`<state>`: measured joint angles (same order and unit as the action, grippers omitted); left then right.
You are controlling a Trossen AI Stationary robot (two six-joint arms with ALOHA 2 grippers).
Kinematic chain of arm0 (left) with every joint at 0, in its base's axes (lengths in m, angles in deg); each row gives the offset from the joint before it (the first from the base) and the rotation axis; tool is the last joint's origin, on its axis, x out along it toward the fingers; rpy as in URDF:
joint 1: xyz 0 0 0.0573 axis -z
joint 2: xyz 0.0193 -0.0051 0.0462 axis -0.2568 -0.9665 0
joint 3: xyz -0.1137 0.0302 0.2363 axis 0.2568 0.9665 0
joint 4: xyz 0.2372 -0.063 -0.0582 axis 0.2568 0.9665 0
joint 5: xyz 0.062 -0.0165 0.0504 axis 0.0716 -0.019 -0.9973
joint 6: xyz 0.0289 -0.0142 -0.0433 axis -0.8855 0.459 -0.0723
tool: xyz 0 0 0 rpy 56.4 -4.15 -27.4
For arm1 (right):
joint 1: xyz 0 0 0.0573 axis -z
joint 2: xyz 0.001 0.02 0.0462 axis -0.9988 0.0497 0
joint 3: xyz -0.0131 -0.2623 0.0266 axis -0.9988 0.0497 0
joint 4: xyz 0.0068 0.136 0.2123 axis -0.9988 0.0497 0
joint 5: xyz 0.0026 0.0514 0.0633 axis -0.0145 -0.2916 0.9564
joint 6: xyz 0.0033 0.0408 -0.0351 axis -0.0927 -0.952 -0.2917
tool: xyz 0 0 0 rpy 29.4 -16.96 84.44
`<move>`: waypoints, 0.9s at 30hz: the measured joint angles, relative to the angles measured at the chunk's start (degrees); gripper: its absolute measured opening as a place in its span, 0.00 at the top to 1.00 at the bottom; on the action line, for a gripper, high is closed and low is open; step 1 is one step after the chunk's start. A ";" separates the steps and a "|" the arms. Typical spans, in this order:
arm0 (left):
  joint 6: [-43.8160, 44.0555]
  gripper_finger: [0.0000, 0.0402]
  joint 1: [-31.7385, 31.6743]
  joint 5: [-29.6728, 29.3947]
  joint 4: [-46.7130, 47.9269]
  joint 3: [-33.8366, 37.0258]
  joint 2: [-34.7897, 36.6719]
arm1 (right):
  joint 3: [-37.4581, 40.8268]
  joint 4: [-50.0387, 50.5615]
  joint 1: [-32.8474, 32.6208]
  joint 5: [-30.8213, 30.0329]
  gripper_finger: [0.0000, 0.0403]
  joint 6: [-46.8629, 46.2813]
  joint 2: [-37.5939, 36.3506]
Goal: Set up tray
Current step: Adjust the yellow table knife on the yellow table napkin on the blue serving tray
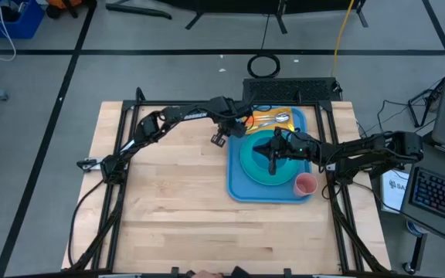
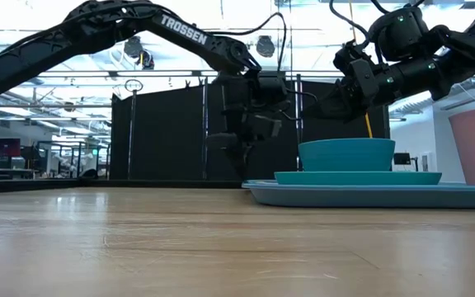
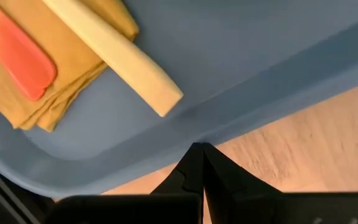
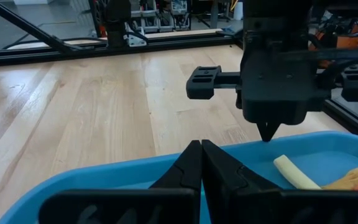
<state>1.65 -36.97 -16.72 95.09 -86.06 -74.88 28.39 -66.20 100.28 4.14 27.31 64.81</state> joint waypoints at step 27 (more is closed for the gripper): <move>-2.54 1.00 2.48 -5.38 -4.16 0.02 -0.02 | -0.02 -0.02 0.00 0.00 1.00 -0.16 0.13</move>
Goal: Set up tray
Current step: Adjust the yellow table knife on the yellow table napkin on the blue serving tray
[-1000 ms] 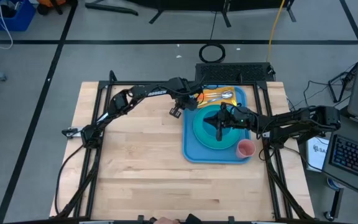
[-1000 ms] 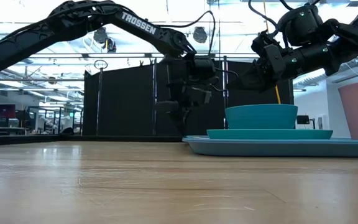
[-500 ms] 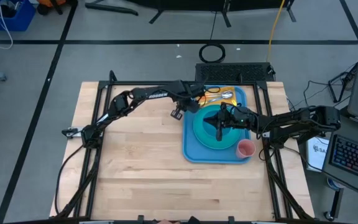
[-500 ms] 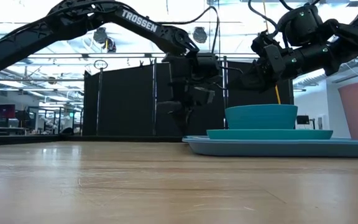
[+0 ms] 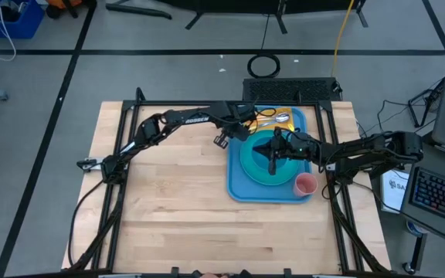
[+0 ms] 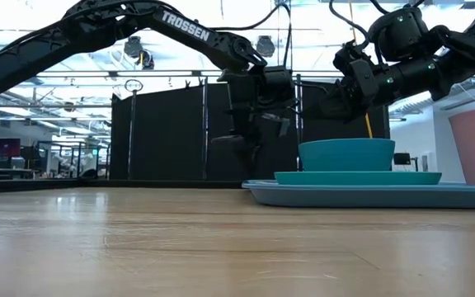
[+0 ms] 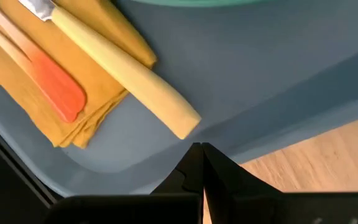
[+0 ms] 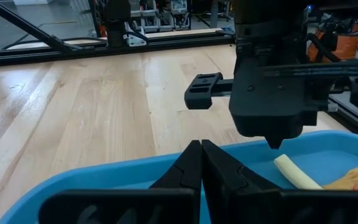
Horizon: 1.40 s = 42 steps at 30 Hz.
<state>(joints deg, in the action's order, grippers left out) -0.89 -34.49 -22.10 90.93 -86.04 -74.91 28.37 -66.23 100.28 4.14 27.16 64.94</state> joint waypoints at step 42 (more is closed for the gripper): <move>37.41 0.98 -2.19 17.74 -10.27 0.09 1.22 | -0.02 1.36 -0.07 0.20 1.00 -0.04 0.04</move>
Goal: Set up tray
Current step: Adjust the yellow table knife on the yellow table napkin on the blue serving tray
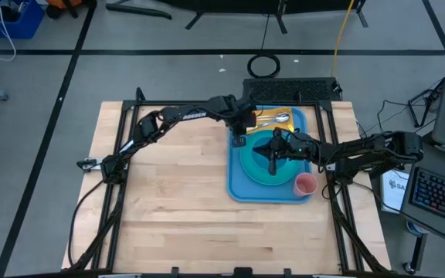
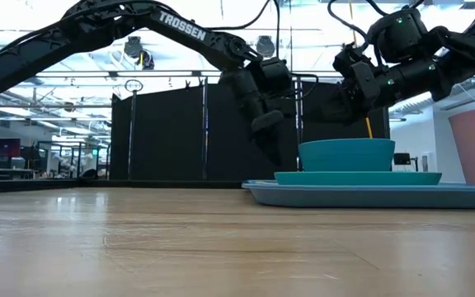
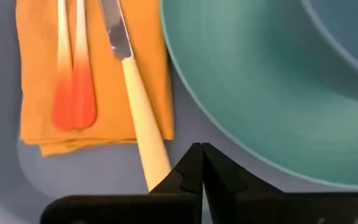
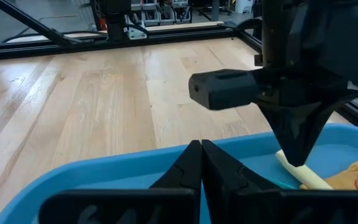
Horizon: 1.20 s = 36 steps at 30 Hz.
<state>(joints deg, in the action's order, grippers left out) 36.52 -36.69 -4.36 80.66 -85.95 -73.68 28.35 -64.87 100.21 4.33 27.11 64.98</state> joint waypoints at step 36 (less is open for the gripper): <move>1.42 0.50 -0.27 -8.55 7.67 -0.07 -0.04 | 0.00 -0.77 -0.04 1.55 1.00 -0.85 0.00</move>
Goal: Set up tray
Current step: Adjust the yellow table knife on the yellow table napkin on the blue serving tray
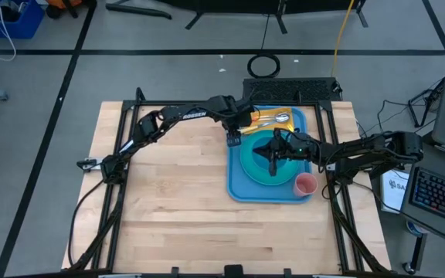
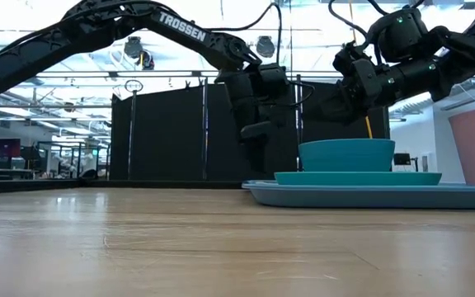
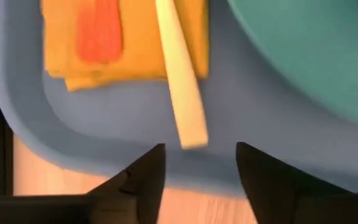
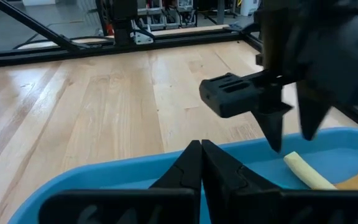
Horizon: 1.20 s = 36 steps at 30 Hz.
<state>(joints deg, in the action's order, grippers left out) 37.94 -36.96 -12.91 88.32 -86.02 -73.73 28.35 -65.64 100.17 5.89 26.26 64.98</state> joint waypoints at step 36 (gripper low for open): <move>-4.23 0.99 -7.33 -4.12 6.07 0.00 14.46 | -18.71 26.09 15.31 11.93 0.83 0.45 -0.07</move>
<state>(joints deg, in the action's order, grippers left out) 33.71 -44.29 -17.03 94.40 -86.02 -59.26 9.64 -39.55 115.48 17.82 26.71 64.92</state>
